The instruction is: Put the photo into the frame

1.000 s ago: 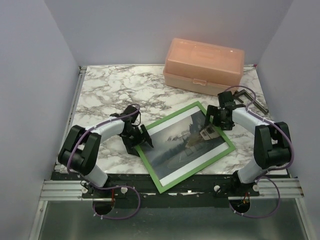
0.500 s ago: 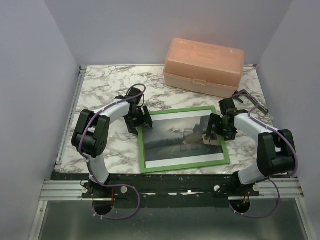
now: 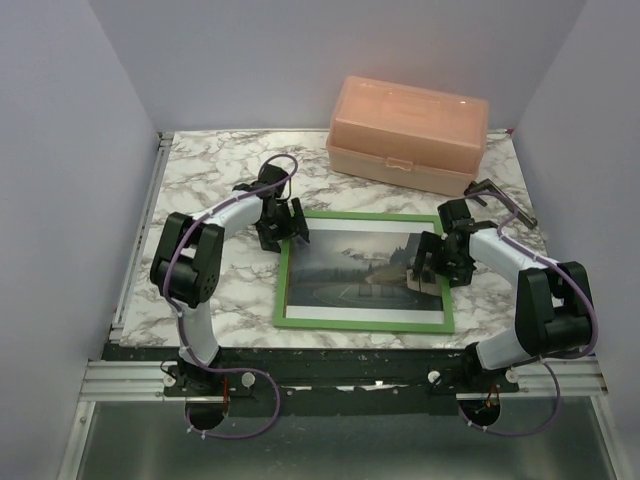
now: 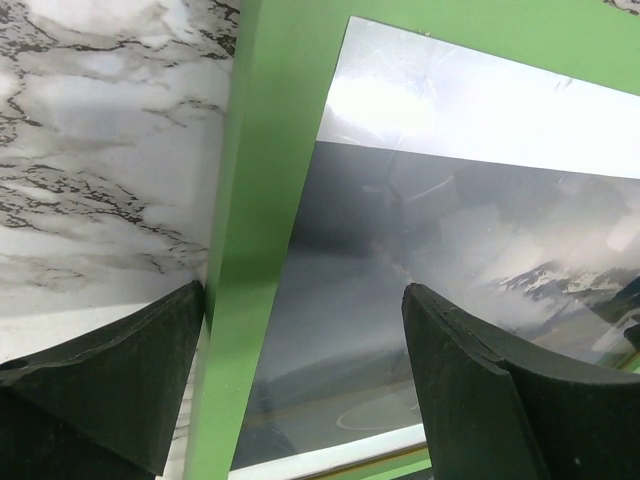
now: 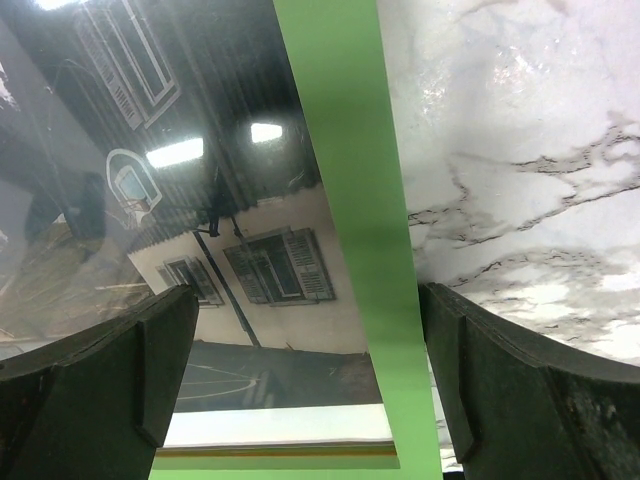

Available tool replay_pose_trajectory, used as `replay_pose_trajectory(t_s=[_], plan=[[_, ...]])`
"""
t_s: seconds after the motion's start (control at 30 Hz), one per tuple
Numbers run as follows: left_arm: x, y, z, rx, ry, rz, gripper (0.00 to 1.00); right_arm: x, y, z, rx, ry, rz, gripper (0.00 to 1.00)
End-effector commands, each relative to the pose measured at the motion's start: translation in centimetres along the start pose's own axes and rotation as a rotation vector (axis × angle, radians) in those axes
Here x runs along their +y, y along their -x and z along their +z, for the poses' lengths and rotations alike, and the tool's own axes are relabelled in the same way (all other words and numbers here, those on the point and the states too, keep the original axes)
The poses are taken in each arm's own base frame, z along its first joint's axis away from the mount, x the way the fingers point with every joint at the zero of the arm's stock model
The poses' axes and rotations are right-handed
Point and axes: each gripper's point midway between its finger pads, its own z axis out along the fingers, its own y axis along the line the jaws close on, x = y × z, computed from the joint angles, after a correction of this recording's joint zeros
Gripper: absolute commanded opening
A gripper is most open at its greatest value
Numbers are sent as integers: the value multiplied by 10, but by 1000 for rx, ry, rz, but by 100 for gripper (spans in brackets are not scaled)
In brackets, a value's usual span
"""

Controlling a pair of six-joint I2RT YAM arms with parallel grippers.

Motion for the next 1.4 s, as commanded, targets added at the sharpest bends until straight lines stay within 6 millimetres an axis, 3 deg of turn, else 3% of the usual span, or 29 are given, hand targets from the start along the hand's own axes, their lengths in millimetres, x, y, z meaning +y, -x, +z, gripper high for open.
replay_pose_trajectory(t_s=[0.0, 0.4, 0.57, 0.87, 1.03, 1.17, 1.37], plan=[[-12, -25, 7, 63, -82, -11, 81, 43, 11, -10, -12, 179, 27, 100], [6, -17, -17, -17, -21, 3, 85, 40, 37, -19, -80, 130, 16, 100], [21, -4, -38, -80, 21, -11, 92, 35, 43, -19, -97, 94, 19, 100], [46, 29, -88, -207, 102, 14, 94, 22, 23, -5, -43, 50, 36, 100], [44, 41, -121, -308, 42, 58, 94, 27, 56, -32, -206, 72, 39, 100], [43, 44, -148, -439, 3, 115, 94, 30, 93, -70, -448, 115, 38, 100], [54, 48, -185, -736, -25, 190, 94, 18, 116, -110, -795, 159, 52, 100]])
